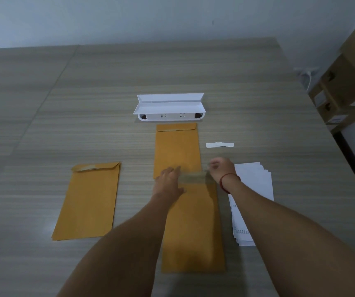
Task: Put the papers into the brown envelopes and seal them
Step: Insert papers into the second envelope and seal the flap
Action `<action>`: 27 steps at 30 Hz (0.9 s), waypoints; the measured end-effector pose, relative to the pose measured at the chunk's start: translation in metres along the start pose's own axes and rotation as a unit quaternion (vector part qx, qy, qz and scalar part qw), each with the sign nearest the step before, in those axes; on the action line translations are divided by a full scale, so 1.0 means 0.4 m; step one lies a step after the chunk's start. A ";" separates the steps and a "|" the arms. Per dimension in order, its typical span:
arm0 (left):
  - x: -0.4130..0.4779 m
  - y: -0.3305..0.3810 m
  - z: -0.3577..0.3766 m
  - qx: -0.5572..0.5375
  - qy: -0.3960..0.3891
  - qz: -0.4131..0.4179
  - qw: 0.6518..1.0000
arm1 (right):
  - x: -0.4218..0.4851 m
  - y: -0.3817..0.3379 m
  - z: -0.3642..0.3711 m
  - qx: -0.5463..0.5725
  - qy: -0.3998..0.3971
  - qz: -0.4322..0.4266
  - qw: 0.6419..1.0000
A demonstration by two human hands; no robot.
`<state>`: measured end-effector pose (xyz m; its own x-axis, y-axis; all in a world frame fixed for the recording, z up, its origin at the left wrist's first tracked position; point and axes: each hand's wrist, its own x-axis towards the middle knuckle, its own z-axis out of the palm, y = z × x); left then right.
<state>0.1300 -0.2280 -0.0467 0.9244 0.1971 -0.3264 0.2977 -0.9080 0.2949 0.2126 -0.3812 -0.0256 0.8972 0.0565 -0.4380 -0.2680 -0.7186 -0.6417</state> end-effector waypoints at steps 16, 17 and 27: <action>-0.143 0.057 0.038 0.060 -0.014 0.020 0.998 | -0.164 0.058 0.021 -0.274 -0.134 -0.154 0.940; -0.151 0.056 0.052 0.049 -0.024 0.019 0.998 | -0.172 0.068 0.036 -0.298 -0.146 -0.167 0.929; -0.178 0.012 0.091 0.087 -0.067 -0.007 0.994 | -0.197 0.143 0.099 -0.420 -0.125 -0.173 0.882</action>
<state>0.0571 -0.2599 -0.0547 0.8765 0.1701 -0.4503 0.2542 -0.9580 0.1330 0.1127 -0.3992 -0.0529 0.7403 0.4491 -0.5002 0.4557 -0.8823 -0.1177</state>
